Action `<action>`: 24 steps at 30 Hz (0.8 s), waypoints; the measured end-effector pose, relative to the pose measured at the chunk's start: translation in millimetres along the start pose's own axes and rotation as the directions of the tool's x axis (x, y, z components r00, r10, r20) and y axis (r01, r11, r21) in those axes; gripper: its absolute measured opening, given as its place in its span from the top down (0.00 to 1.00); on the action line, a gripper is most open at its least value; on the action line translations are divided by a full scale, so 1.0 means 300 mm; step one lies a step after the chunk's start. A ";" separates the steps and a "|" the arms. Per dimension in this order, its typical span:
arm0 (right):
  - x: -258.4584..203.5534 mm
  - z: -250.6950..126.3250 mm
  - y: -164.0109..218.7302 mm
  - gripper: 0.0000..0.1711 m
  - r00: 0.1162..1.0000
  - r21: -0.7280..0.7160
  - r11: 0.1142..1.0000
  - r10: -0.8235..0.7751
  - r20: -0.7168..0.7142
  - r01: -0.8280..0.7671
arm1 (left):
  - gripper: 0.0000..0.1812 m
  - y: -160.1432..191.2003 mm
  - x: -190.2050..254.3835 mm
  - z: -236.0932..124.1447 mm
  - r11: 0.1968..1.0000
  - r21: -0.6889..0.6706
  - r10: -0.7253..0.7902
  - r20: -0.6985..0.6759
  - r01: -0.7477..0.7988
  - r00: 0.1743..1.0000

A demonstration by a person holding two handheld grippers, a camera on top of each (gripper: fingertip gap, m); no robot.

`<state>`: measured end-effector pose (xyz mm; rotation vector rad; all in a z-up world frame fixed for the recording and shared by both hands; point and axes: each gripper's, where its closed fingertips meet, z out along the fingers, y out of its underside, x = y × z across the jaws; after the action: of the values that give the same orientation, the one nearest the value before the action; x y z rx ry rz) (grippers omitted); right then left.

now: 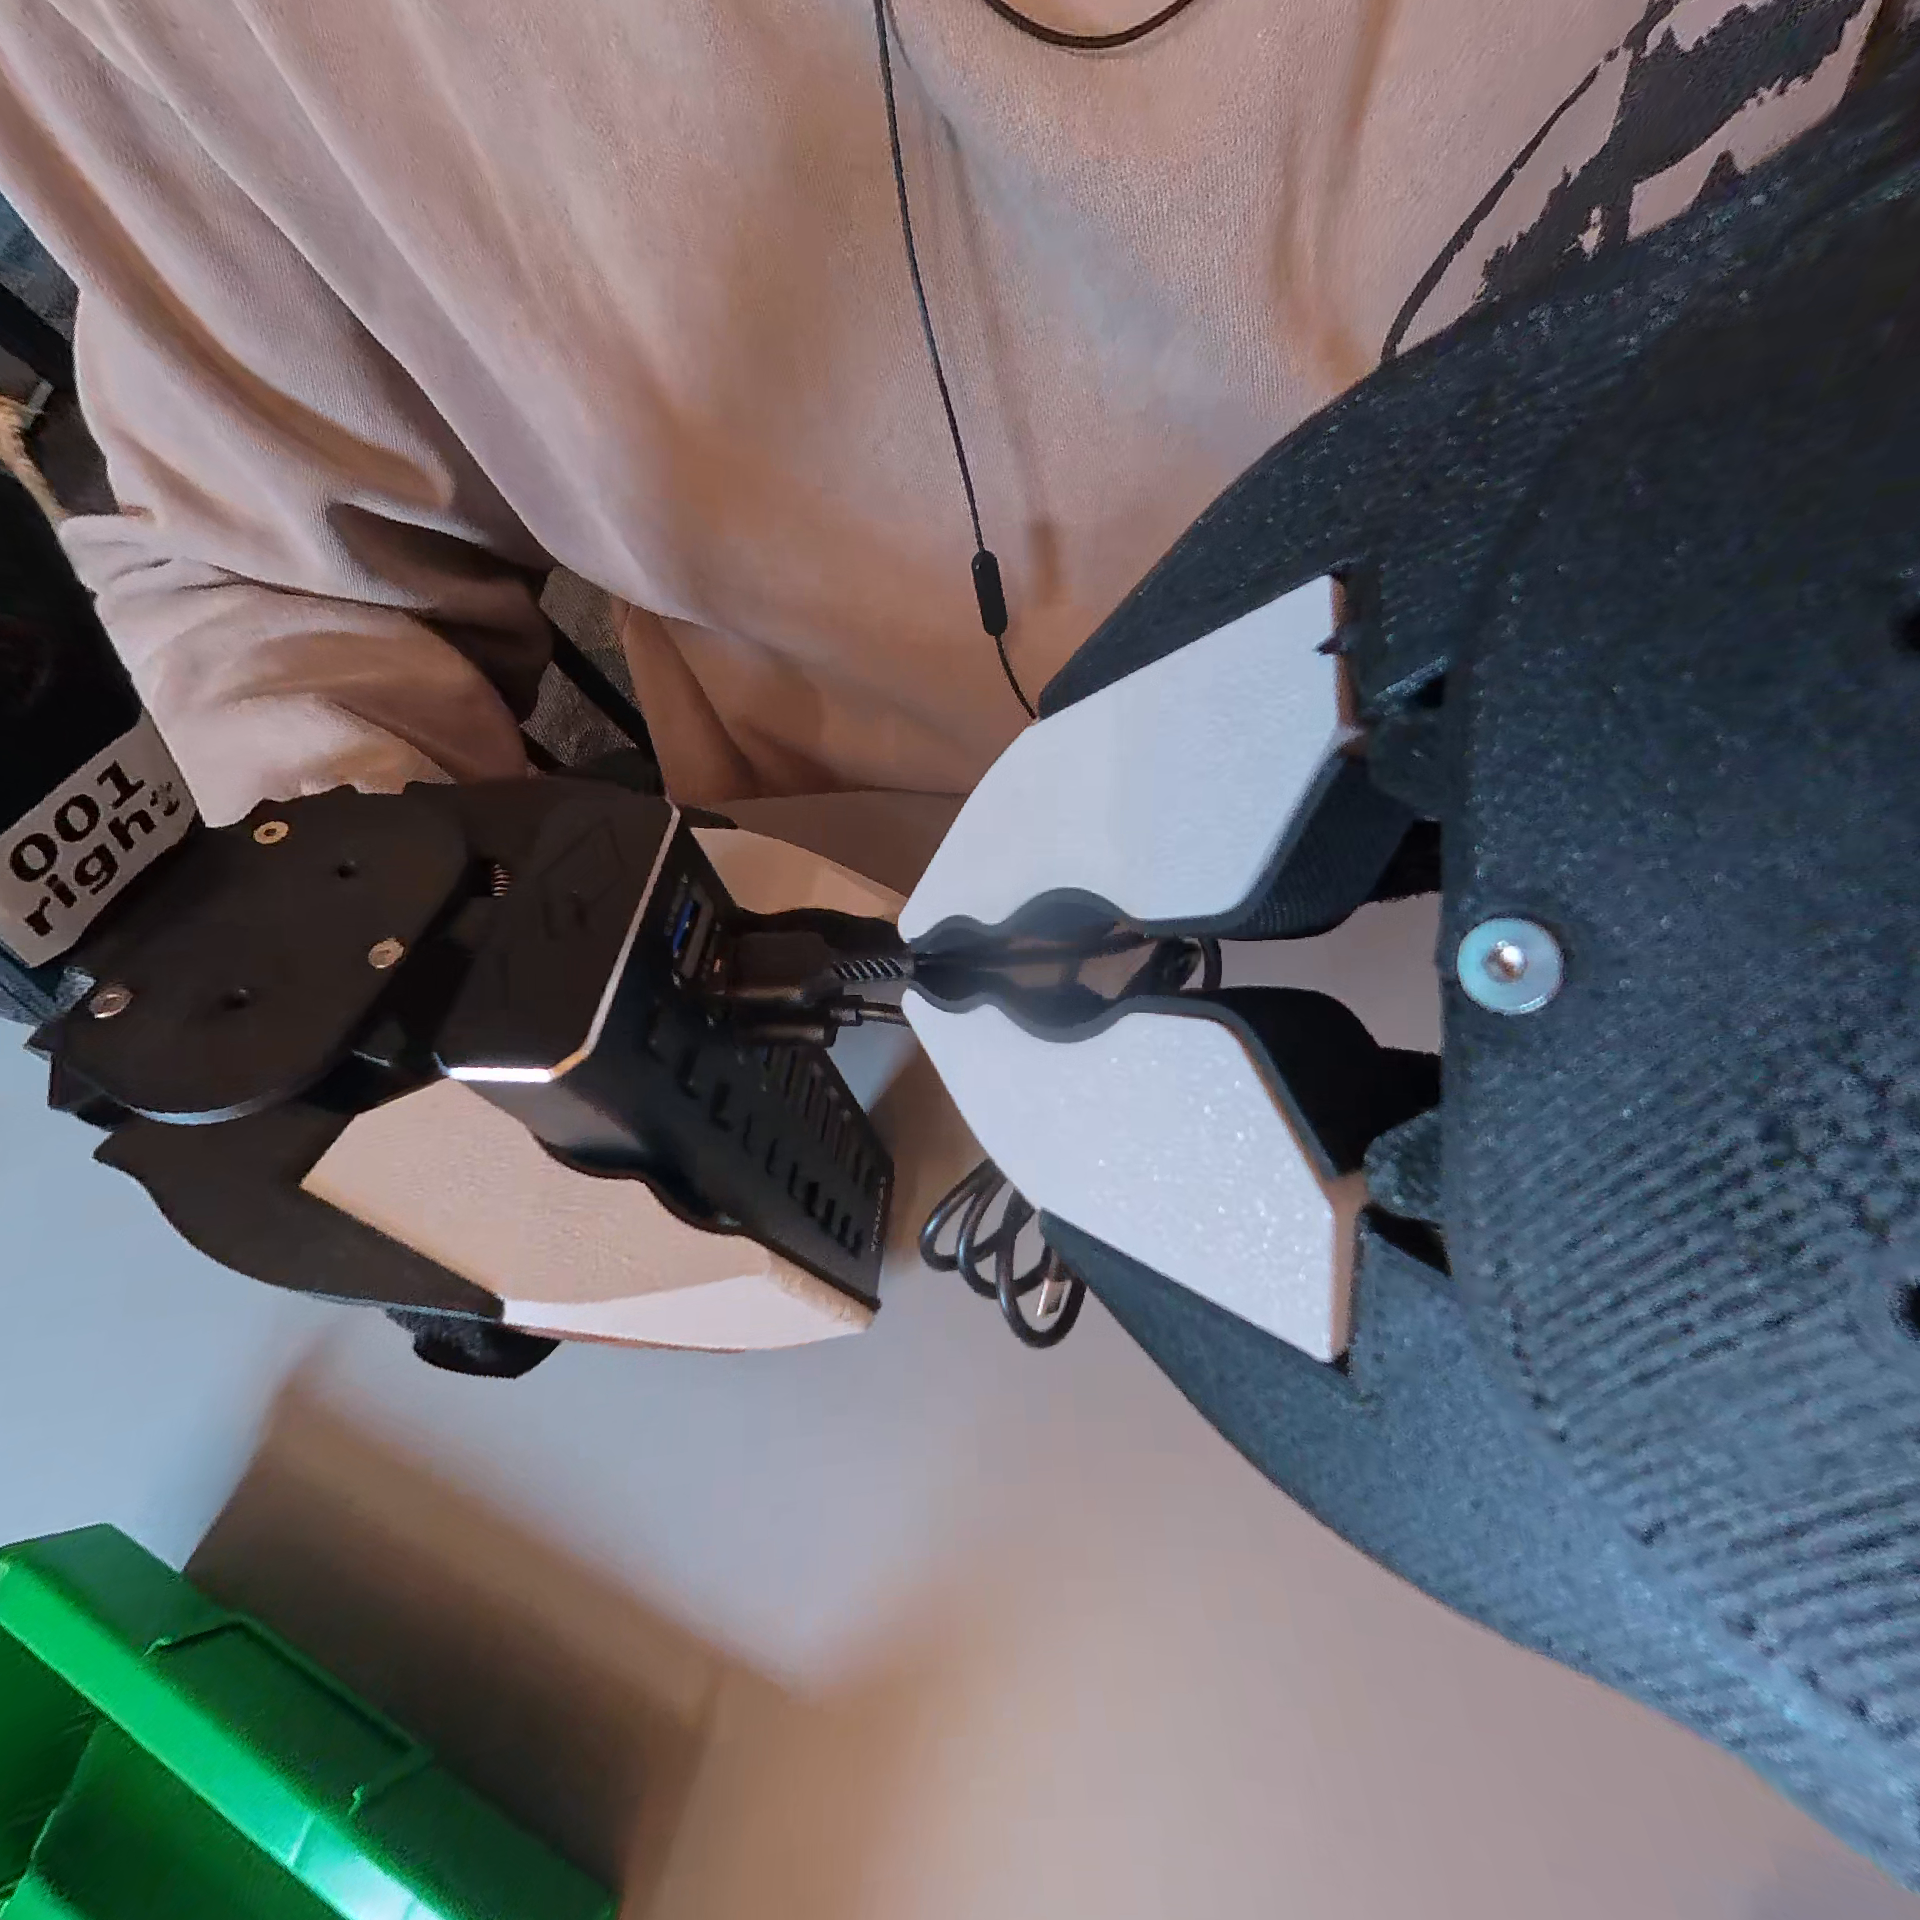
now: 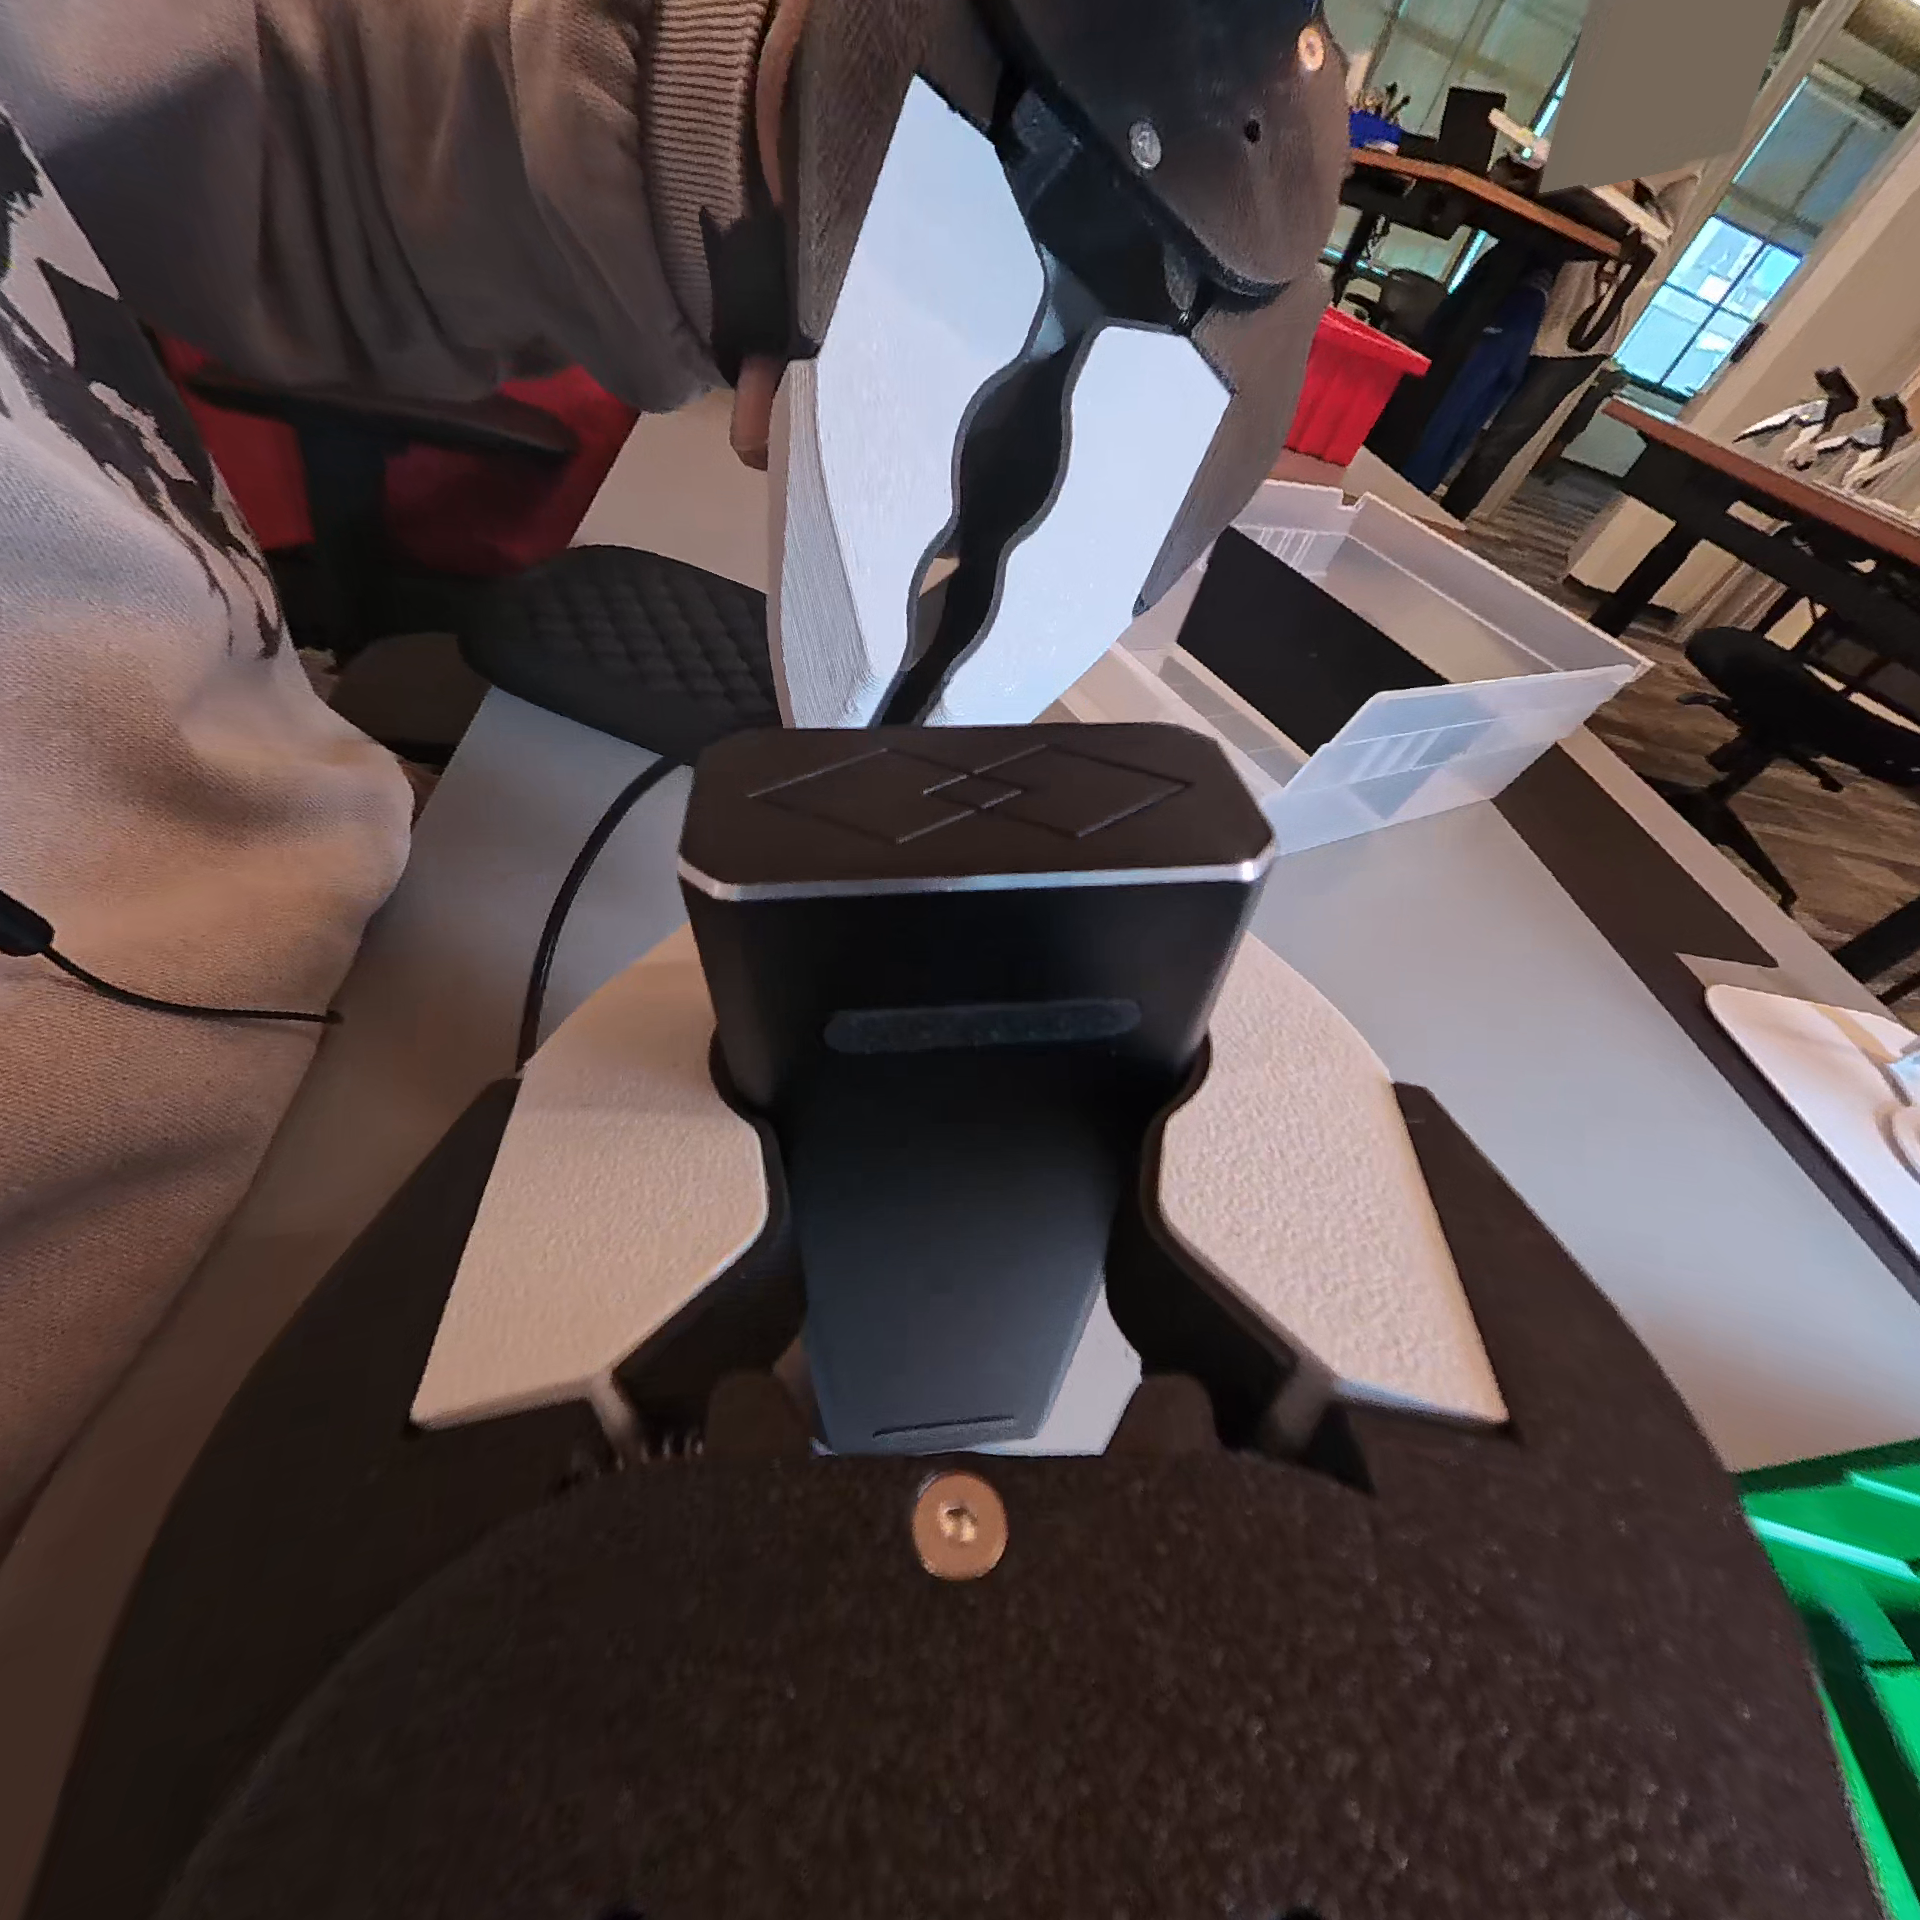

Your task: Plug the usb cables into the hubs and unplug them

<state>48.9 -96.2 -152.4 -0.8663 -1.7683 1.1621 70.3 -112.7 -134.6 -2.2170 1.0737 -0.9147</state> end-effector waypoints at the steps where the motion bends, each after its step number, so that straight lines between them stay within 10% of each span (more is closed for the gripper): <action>1: -0.003 -0.001 -0.001 0.57 1.000 0.001 1.000 0.001 0.005 -0.001 | 1.00 -0.001 0.003 0.001 1.000 -0.002 0.008 -0.002 -0.008 1.000; 8: 0.035 -0.046 -0.112 0.57 0.988 0.189 0.970 0.145 0.059 -0.154 | 0.88 -0.110 0.012 -0.078 0.958 0.269 0.103 -0.011 -0.096 0.995; 13: 0.080 -0.124 -0.184 0.58 0.968 0.354 0.901 0.239 0.081 -0.252 | 0.74 -0.081 -0.193 -0.219 0.842 0.506 0.070 0.240 -0.186 0.968; 17: 0.155 -0.180 -0.243 0.57 0.942 0.504 0.802 0.325 0.081 -0.320 | 0.70 0.071 -0.303 -0.088 0.883 0.444 0.034 0.267 -0.154 0.963; 24: 0.179 -0.162 -0.247 0.57 0.936 0.549 0.774 0.348 0.048 -0.316 | 0.50 -0.105 -0.157 0.173 0.832 0.415 0.267 0.284 -0.369 0.921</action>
<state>62.7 -56.7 -57.7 -0.8570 -1.1435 1.7493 102.5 -49.0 -163.1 -1.6348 0.9654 -0.6755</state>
